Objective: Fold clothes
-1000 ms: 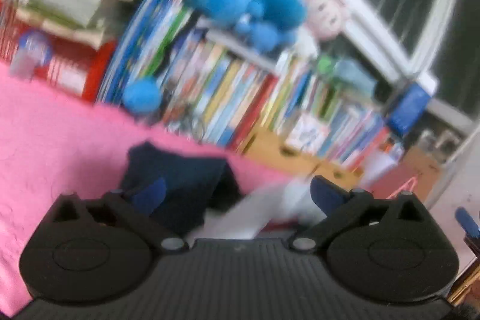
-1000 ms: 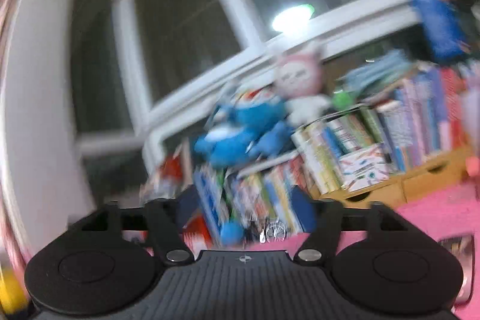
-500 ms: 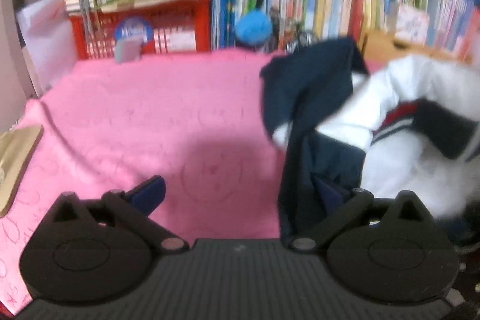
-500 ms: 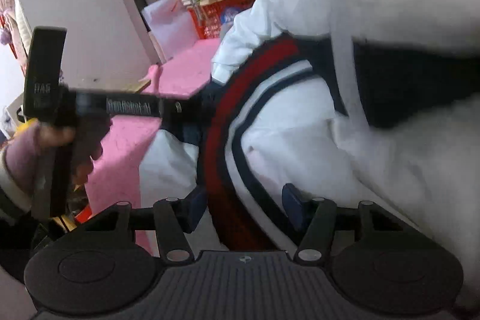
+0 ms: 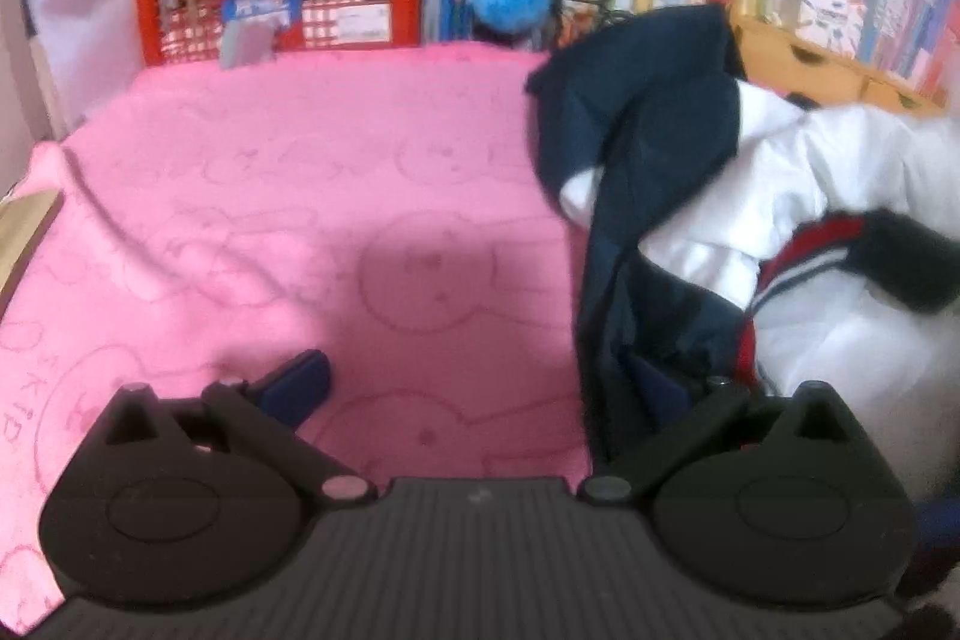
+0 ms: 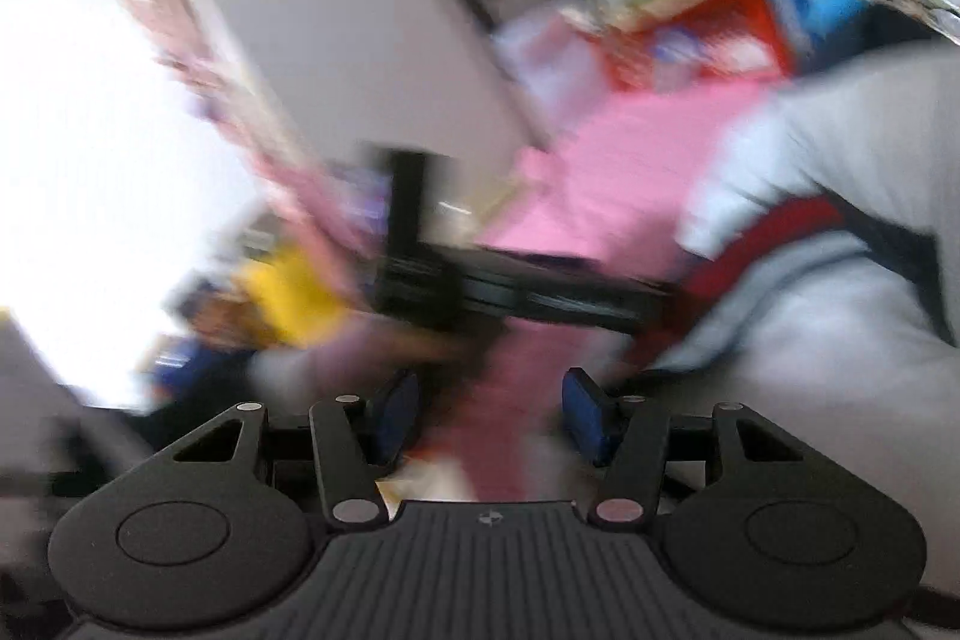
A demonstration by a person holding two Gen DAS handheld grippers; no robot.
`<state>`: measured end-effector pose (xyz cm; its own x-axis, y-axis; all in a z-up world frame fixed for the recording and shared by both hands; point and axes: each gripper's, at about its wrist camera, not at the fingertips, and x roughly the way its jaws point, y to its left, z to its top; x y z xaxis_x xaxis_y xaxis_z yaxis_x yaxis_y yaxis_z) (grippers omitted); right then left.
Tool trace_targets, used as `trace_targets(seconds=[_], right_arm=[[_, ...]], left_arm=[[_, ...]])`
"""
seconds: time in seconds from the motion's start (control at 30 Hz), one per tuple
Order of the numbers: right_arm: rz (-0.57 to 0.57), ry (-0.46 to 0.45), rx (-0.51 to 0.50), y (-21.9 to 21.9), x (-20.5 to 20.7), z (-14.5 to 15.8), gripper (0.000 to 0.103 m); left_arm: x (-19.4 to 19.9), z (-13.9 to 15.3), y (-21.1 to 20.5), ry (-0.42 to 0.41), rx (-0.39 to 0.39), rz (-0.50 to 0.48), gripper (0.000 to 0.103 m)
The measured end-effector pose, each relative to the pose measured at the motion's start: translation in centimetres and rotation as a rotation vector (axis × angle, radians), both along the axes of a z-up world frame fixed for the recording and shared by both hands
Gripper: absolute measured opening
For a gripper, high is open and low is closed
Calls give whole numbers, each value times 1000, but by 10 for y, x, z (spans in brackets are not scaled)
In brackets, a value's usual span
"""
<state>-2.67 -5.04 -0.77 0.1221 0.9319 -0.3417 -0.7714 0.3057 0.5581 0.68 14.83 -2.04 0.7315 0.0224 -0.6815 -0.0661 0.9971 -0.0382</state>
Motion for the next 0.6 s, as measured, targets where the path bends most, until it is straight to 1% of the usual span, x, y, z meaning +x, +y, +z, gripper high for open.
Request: trace_targets(seconds=[0.03,0.07,0.1,0.17,0.2,0.23,0.27,0.3,0.37,0.4,0.43,0.47,0.5,0.6], right_arm=[[32,-17,32,-4,-7,6,55],[39,-48,36,-7,-14,11,58],[18,-88,11,-9,-19,14,60],[-84,-141,-69,-11,-18,14,66],[-156,-136,-117,-15,-14,9,67],[-220,-108,-167,-15,-6,2,69],[-254,-96,-238,-7,-1,-6,68],[-286,-83,-311,2,5,-15,66],[-232,-198,-429,34,-10,-23,66],[-179,-253,-423,43,-22,-21,66],[-126,-308,-416,51,-35,-19,66],[-52,-337,-371,53,-46,-16,70],[-9,-354,-338,53,-54,-13,71],[14,-376,-325,47,-64,-13,73]], left_arm=[[0,2,1,1,-2,-4,103],[-1,4,2,-1,-4,-10,103],[-5,7,4,-11,-7,-13,103],[-12,15,9,-36,-20,-23,103],[-19,22,13,-56,-48,-38,103],[-25,28,16,-74,-81,-53,103],[-28,34,17,-86,-113,-75,103],[-31,40,16,-95,-158,-117,103],[-35,49,11,-101,-242,-208,103],[-35,50,5,-82,-270,-266,103],[-36,50,-2,-62,-266,-300,103],[-36,48,-10,-35,-223,-332,103],[-36,44,-19,-10,-154,-360,103],[-35,29,-38,61,-13,-420,103]])
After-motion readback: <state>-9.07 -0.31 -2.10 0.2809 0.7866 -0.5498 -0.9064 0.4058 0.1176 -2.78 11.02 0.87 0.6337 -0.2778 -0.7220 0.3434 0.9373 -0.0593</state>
